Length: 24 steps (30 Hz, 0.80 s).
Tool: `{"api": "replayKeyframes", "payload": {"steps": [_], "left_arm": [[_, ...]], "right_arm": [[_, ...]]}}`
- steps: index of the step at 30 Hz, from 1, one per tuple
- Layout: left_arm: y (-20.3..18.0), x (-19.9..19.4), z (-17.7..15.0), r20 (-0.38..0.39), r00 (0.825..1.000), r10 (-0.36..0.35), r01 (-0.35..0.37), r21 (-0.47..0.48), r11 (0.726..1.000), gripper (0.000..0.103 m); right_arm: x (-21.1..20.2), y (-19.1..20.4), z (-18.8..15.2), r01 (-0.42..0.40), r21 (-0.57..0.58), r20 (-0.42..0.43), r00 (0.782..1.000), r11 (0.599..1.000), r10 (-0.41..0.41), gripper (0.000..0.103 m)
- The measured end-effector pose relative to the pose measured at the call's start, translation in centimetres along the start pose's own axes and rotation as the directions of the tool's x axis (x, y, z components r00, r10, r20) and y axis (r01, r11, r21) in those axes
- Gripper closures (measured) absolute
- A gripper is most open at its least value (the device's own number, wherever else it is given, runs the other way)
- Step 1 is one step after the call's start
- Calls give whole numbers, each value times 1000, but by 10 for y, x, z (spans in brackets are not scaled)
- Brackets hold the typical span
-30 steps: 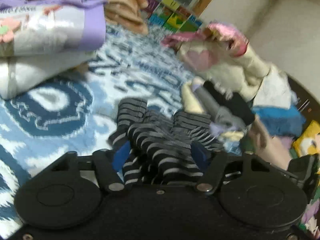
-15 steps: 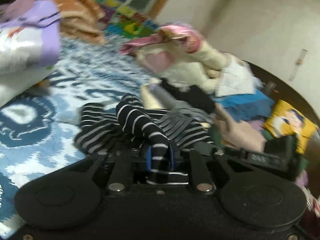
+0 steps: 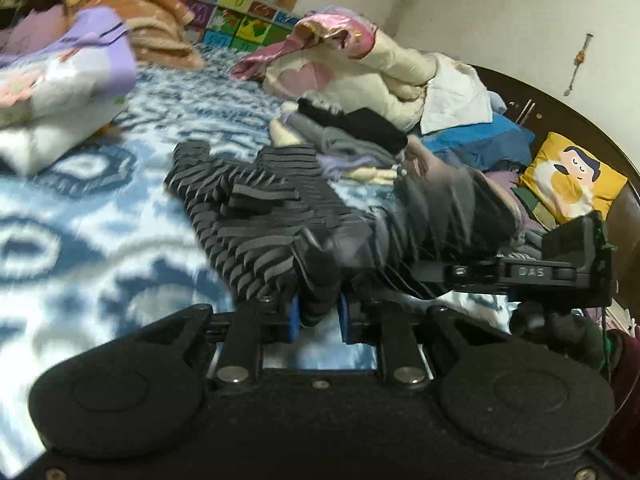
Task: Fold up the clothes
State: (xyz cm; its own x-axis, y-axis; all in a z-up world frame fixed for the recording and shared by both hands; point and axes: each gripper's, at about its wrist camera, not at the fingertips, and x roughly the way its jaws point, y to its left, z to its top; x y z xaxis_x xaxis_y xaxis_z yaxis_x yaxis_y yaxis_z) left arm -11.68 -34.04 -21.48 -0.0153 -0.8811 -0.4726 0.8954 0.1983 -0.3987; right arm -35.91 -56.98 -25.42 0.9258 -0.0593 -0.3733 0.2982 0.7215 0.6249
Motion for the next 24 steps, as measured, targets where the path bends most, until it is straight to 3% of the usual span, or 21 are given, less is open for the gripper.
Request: {"api": "replayKeyframes", "payload": {"steps": [3, 5, 7, 8, 10, 13, 15, 19, 22, 24], "left_arm": [[-6, -23, -19, -28, 999, 17, -18, -28, 999, 86], [-8, -36, -31, -48, 998, 30, -33, -68, 997, 79], [-7, -46, -41, -59, 998, 34, -41, -133, 990, 55], [-6, -51, -46, -62, 997, 39, -49, -183, 982, 51], [-1, -57, -56, -60, 998, 31, -48, -307, 950, 48], [5, -57, -71, -55, 998, 10, -36, -491, 870, 43], [3, -54, -77, -59, 998, 16, -46, -550, 834, 43], [-7, -38, -77, -44, 997, 58, -73, -579, 812, 43], [-7, -22, -79, -37, 998, 60, -70, -635, 769, 43], [-10, -13, -79, -23, 997, 71, -69, -641, 764, 44]], "right_arm": [[-26, -1, -21, 35, 41, -23, 999, 999, -34, 53], [-45, 1, -38, 74, 47, -55, 996, 996, -72, 52], [-63, 3, -53, 107, 69, -79, 992, 992, -102, 52], [-72, 3, -61, 120, 94, -86, 990, 988, -112, 52], [-88, 1, -71, 114, 164, -74, 992, 980, -103, 48], [-109, -4, -79, 79, 258, -10, 997, 963, -79, 40], [-113, -9, -78, 57, 299, 36, 997, 953, -71, 39], [-97, -27, -77, 12, 419, 80, 996, 908, -50, 32], [-74, -40, -78, -12, 503, 87, 996, 864, -36, 33], [-64, -46, -76, -29, 539, 115, 993, 842, -40, 33]]}}
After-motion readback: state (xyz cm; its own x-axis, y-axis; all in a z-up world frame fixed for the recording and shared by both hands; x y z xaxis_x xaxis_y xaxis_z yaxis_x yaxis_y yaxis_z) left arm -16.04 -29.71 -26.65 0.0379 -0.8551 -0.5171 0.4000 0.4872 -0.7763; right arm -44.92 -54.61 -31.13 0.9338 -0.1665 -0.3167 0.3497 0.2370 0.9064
